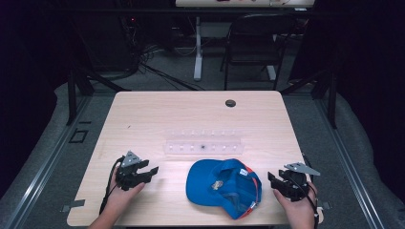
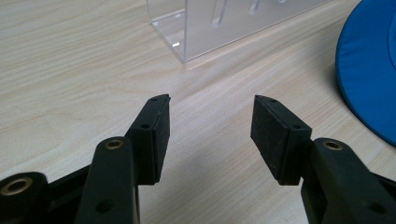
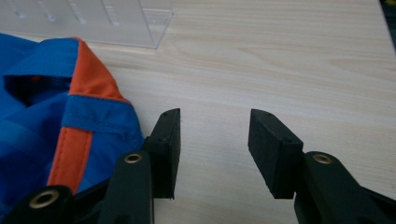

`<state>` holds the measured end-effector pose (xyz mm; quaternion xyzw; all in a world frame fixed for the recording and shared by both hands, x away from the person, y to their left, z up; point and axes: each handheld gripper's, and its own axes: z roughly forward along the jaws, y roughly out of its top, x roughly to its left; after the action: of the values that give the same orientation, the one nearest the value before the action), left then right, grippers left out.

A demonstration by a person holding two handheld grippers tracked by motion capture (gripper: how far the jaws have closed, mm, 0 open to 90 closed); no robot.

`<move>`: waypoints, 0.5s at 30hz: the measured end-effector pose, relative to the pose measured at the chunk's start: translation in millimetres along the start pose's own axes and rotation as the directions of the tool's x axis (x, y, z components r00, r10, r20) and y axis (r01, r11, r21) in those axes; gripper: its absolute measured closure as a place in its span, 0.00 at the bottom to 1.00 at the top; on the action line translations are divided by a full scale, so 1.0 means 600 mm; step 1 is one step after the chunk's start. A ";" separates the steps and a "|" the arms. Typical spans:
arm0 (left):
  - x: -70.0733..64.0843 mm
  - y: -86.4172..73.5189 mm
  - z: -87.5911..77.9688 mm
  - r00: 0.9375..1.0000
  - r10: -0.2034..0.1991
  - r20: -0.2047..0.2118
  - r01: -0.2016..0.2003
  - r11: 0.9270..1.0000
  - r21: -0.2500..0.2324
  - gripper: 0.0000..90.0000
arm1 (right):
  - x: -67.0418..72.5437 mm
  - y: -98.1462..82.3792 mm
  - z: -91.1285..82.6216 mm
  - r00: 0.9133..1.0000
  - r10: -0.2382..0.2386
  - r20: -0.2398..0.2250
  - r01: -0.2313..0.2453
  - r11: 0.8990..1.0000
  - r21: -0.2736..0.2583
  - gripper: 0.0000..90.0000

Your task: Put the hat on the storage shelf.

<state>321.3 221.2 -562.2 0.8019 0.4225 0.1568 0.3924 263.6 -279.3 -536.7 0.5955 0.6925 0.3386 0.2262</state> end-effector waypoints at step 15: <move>-0.002 0.000 0.000 1.000 0.002 0.001 -0.002 1.000 0.005 0.53 | 0.017 0.052 -0.013 0.988 0.021 -0.151 0.013 0.976 0.216 0.64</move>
<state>320.7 220.3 -562.5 0.8034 0.4217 0.1557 0.3905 277.1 -268.8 -507.3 0.5903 0.7393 0.3062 0.1056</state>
